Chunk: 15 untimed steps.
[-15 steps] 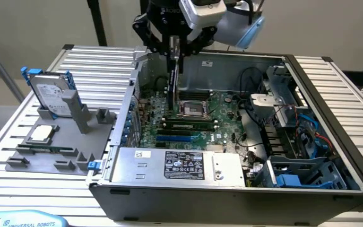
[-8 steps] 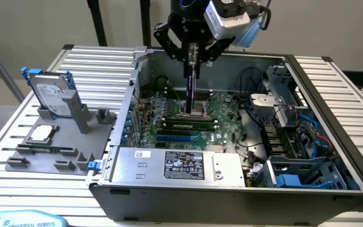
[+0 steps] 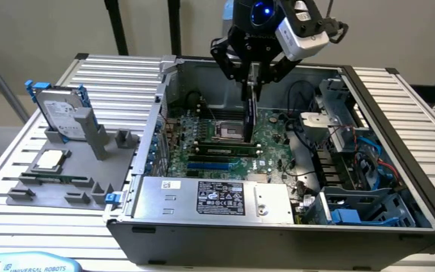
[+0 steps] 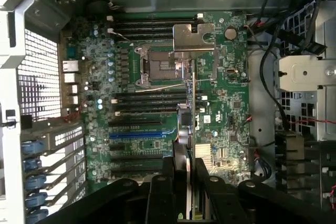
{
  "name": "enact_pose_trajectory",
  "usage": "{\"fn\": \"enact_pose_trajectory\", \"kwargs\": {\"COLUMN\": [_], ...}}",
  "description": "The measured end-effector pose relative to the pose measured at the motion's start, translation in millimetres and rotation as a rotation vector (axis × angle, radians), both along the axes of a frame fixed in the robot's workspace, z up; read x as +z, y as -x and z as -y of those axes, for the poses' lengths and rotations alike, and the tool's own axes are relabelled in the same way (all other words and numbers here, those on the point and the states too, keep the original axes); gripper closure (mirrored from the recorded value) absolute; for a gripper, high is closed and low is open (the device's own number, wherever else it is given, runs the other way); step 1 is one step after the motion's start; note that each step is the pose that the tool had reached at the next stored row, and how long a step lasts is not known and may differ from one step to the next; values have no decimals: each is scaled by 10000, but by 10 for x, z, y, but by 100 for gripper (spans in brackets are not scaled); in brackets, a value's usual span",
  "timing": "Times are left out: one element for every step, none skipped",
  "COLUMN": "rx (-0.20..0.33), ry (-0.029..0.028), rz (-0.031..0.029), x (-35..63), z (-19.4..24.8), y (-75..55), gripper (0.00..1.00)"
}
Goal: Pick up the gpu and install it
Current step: 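Pick up the gpu and move the gpu toward the slot, then insert the gpu into the slot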
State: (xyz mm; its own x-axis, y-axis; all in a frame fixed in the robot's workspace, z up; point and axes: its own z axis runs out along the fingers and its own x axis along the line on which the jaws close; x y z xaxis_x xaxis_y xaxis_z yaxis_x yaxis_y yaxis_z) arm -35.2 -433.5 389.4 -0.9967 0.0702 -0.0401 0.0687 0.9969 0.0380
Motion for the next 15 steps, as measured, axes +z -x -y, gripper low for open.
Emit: {"fn": "enact_pose_trajectory", "kwargs": {"rx": [4, 5, 5, 5, 6, 6, 5, 5, 5, 5, 5, 5, 6, 5, 6], "ry": [1, 2, 1, 2, 4, 5, 5, 4, 5, 4, 4, 4, 4, 4, 4], "rz": [-12, -35, -71, -122, -161, -160, -161, -161, -162, -161, -161, -161, -161, -161, -161], "x": [-15, -26, -35, -40, -40, -40, -40, -40, -40, -40, -41, -40, -40, -41, -40], "z": [0, -1, -3, -3, -2, -2, -2, -3, -3, -3, -3, -3, -3, -3, -3], "y": [-40, -78, -111, -132, -141, -140, -140, -140, -140, -140, -140, -140, -141, -140, -141], "gripper": [73, 73, 73, 73, 73, 73, 73, 73, 73, 73, 73, 73, 73, 73, 73]}}
